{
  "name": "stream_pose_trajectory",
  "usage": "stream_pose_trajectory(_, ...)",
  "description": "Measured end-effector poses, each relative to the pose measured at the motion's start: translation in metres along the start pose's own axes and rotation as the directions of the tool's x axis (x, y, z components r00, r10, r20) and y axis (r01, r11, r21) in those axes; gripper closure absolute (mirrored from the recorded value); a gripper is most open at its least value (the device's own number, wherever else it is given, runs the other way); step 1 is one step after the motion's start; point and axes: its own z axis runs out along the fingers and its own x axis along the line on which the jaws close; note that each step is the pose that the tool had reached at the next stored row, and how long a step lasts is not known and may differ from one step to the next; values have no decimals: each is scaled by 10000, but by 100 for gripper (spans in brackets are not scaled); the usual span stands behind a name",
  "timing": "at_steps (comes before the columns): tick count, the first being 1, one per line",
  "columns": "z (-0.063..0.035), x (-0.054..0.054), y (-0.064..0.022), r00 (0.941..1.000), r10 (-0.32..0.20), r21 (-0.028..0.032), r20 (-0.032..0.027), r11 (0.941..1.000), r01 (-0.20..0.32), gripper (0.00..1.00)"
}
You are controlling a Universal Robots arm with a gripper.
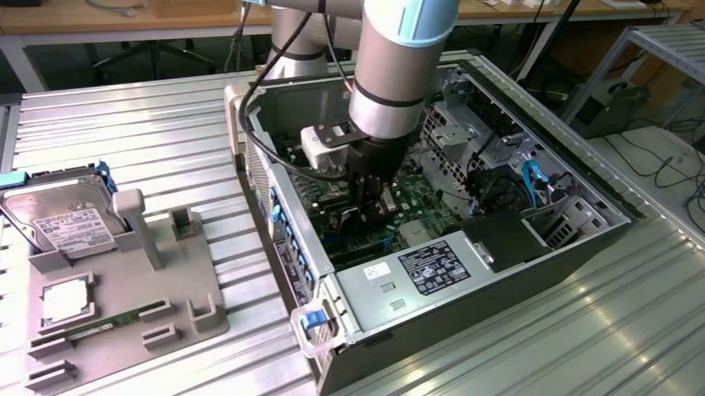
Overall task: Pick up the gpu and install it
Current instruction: 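Insert the gpu into the slot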
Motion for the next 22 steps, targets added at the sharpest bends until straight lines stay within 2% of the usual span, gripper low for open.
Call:
stream_pose_trajectory(4, -183, -2, -5, 10000, -1, 36, -10, 10000, 1, 64)
stream_pose_trajectory(7, -264, -2, -6, 10000, -1, 57, -22, 10000, 1, 64)
stream_pose_trajectory(12, -264, -3, -7, 10000, -1, 59, -20, 10000, 1, 65)
stream_pose_trajectory(15, -264, -2, -7, 10000, -1, 59, -20, 10000, 2, 85)
stream_pose_trajectory(16, -264, -3, -7, 10000, -1, 59, -20, 10000, 1, 85)
stream_pose_trajectory(17, -264, -2, -7, 10000, -1, 59, -21, 10000, 2, 89)
stream_pose_trajectory(22, -264, -3, -7, 10000, -1, 59, -20, 10000, 2, 89)
